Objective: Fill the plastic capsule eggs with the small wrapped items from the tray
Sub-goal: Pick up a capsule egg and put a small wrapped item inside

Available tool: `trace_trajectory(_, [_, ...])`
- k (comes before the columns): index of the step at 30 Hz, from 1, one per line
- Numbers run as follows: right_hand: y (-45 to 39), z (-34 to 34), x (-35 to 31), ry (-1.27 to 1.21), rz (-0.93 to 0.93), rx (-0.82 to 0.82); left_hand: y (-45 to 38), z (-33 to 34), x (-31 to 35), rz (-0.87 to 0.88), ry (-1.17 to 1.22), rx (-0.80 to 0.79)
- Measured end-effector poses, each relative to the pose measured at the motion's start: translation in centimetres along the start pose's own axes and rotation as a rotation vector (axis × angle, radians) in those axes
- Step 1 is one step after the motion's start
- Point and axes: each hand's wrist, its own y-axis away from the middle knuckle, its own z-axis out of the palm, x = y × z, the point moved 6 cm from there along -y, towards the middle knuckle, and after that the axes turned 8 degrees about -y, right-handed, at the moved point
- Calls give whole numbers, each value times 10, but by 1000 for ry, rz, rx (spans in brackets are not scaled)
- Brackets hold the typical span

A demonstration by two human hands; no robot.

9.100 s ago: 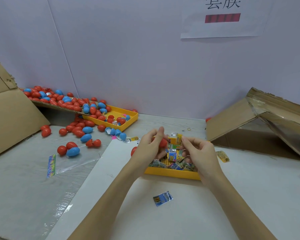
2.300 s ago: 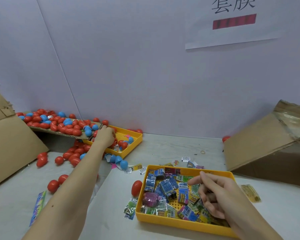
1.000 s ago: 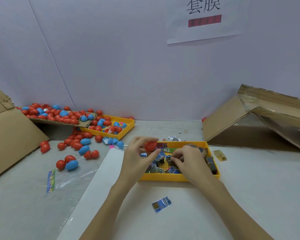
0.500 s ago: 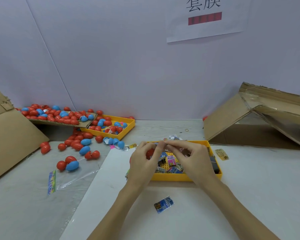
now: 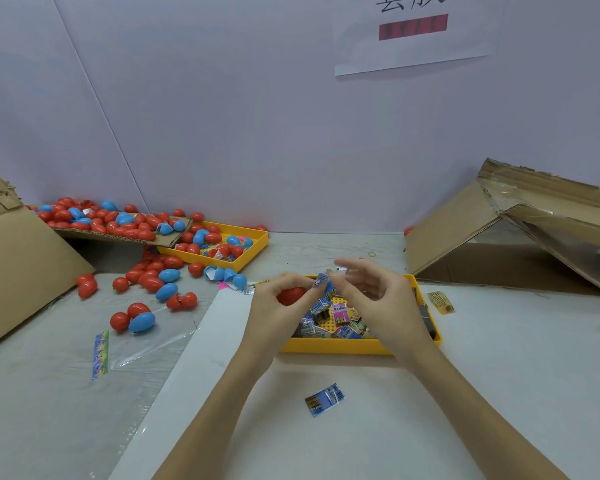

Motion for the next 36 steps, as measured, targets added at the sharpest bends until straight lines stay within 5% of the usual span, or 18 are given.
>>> trace_trajectory(4, [0, -1, 9, -42, 125, -62, 2, 4, 4, 60, -71, -32])
trace_trajectory(11, [-2, -15, 14, 0, 155, 135, 1, 6, 0, -54, 67, -241])
trace_trajectory(19, [0, -13, 16, -10, 178, 109, 6, 3, 12, 37, 146, -132])
trace_trajectory(27, [-1, -10, 19, -44, 170, 102, 7, 8, 6, -80, 229, -244])
trace_trajectory(36, [0, -11, 22, -26, 183, 145, 5, 6, 5, -92, 200, -127])
